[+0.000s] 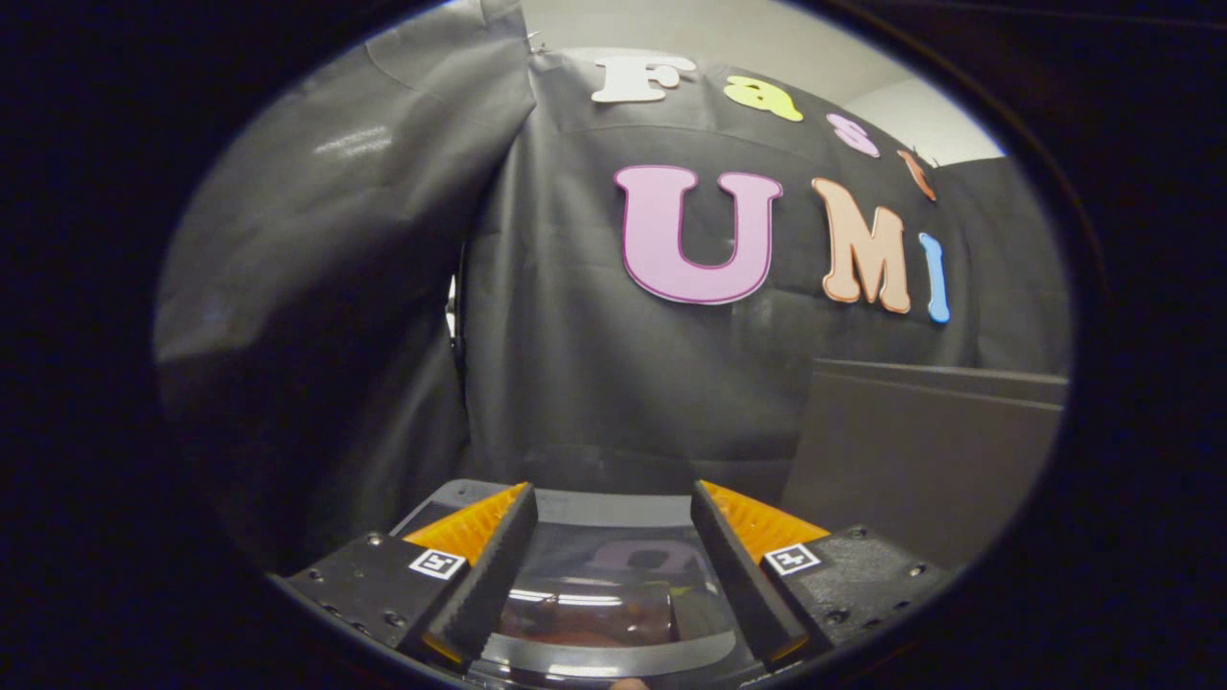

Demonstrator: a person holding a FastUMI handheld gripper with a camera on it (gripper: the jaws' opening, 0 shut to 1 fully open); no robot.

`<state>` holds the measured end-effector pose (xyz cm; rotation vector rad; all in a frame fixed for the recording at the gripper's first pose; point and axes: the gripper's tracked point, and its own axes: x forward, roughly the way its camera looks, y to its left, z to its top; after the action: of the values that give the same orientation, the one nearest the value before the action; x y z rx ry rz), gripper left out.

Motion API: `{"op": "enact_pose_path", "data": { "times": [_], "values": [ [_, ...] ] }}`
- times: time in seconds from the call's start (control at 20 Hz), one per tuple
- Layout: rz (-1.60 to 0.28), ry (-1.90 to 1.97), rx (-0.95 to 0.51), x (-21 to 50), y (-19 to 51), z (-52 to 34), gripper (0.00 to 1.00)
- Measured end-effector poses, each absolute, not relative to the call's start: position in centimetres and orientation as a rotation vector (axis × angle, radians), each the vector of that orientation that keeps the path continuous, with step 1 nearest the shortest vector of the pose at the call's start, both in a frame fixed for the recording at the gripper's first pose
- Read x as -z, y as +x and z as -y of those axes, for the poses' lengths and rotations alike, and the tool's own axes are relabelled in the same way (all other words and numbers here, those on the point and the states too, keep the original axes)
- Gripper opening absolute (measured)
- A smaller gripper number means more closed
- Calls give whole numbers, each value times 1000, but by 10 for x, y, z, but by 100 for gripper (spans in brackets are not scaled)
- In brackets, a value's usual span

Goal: Put the clothes into the washing machine and then close the washing machine lid.

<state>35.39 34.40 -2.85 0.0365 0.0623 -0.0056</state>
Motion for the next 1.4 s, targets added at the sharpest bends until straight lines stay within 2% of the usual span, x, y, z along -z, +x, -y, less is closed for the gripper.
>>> {"op": "enact_pose_path", "data": {
  "times": [0.55, 1.4],
  "values": [
    [-66, 51, -40, 22, 324, -356, 97],
    [-47, 69, -72, -58, 217, -326, 97]
  ]
}}
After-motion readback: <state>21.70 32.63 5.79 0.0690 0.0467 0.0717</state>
